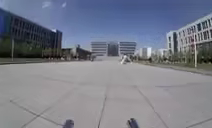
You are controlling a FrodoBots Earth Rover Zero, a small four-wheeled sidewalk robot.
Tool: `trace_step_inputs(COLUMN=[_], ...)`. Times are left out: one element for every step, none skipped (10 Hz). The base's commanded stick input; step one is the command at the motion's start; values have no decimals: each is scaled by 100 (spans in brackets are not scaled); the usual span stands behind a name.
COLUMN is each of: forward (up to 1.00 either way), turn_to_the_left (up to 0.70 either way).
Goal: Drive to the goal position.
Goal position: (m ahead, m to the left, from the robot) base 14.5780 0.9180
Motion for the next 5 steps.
trace_step_inputs(forward=[100, 100, 100, 100, 100], turn_to_the_left=[-40, -40, -40, -40, -40])
